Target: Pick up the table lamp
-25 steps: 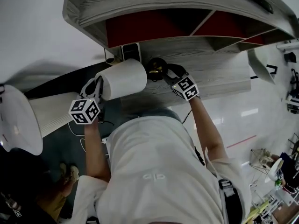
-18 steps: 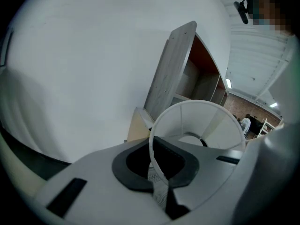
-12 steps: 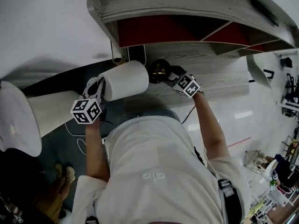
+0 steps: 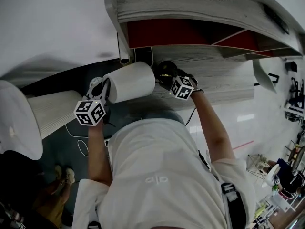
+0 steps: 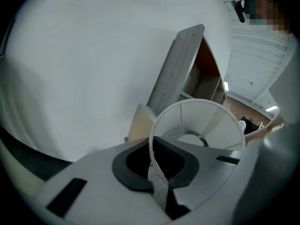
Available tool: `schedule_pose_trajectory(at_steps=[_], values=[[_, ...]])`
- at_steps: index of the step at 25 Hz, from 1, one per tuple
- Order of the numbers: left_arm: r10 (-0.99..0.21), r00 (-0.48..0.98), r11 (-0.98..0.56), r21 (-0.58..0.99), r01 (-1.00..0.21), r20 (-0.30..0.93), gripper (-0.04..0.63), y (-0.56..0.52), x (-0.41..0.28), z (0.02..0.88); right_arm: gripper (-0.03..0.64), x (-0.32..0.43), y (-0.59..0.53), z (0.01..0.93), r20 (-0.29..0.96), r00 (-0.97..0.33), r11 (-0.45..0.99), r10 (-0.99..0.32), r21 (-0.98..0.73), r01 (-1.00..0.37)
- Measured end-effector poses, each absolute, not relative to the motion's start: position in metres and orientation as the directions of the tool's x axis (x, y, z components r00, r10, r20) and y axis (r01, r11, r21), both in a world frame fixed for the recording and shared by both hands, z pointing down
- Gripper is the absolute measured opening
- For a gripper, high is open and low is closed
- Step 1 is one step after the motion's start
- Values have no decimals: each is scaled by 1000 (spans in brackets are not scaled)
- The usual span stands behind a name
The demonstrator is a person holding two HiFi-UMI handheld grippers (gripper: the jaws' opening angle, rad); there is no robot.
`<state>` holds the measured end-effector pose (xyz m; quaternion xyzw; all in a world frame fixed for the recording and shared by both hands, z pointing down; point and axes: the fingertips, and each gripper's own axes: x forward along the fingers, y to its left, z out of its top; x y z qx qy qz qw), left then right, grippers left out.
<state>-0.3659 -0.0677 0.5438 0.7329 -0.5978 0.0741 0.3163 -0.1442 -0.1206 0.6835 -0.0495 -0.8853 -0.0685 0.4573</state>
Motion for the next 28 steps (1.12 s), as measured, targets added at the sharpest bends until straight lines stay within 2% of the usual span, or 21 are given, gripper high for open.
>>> schedule_pose_trajectory(at_steps=[4, 15, 20, 28], values=[[-827, 268, -65, 390, -919, 494, 23, -66, -371, 547, 273, -156, -126, 695, 851, -525, 968, -7, 137, 209], [-829, 258, -39, 409, -912, 497, 21, -62, -382, 558, 272, -169, -145, 715, 909, -395, 931, -132, 251, 266], [-828, 259, -37, 413, -910, 497, 21, -61, -381, 558, 250, -170, -148, 724, 926, -327, 906, -190, 293, 304], [-830, 255, -28, 421, -907, 495, 21, -59, -383, 559, 178, -176, -156, 724, 921, -304, 903, -245, 331, 273]])
